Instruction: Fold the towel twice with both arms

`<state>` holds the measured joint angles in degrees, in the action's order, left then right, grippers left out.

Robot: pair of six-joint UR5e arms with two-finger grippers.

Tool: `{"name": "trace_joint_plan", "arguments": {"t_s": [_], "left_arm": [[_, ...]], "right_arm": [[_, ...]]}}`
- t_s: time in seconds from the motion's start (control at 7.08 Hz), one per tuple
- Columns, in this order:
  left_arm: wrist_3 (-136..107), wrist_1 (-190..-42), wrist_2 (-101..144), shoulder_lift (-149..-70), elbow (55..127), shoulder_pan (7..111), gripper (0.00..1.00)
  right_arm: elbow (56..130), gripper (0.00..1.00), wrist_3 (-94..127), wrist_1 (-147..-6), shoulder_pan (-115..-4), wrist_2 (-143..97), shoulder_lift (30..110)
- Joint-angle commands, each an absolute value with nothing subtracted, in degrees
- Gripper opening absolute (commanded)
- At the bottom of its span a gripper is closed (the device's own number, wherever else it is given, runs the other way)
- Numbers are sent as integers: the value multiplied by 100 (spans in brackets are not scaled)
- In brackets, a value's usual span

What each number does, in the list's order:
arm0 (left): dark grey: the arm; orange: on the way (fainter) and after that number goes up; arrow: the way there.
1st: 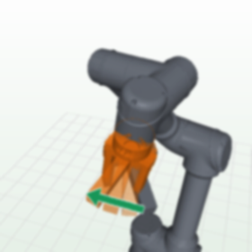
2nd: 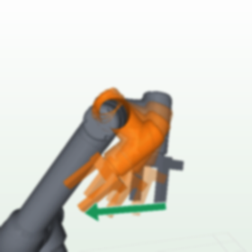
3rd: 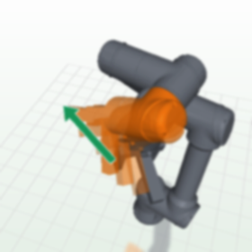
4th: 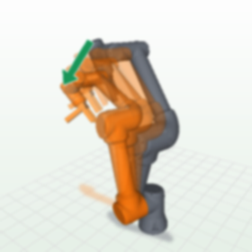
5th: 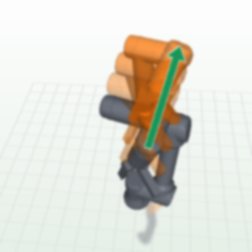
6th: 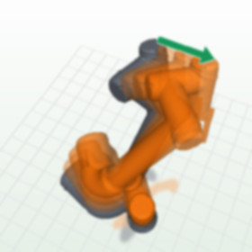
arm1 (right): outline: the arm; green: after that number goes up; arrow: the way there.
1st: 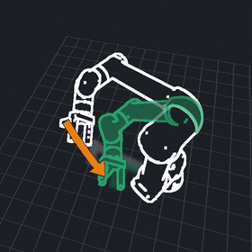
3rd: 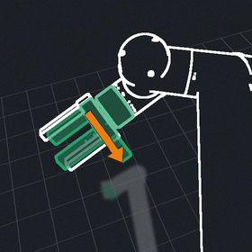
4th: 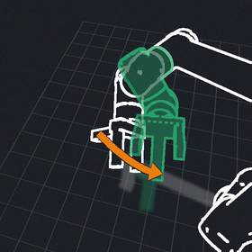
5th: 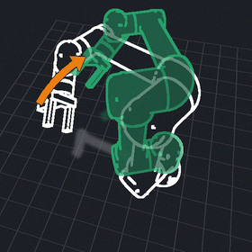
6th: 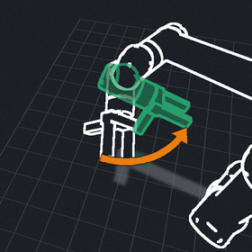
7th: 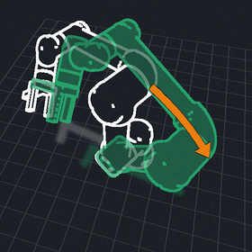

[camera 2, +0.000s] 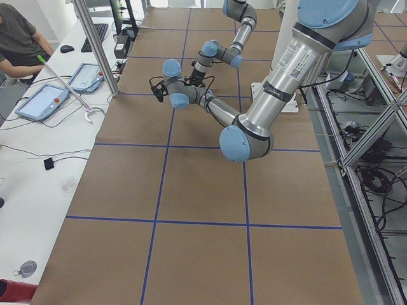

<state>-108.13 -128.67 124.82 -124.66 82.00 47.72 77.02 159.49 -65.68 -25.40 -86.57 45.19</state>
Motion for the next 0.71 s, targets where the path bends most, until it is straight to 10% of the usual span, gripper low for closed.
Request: {"name": "trace_joint_plan", "arguments": {"t_s": [0.0, 0.56], "left_arm": [[-10819, -12867, 12472, -12463, 8200, 4772, 100], [-10828, -12858, 12463, -12463, 8200, 4746, 100]], "right_arm": [[7699, 20, 15961, -6557, -2619, -8657, 4518], [7760, 0, 15620, -6574, -2610, -8675, 4562]]}}
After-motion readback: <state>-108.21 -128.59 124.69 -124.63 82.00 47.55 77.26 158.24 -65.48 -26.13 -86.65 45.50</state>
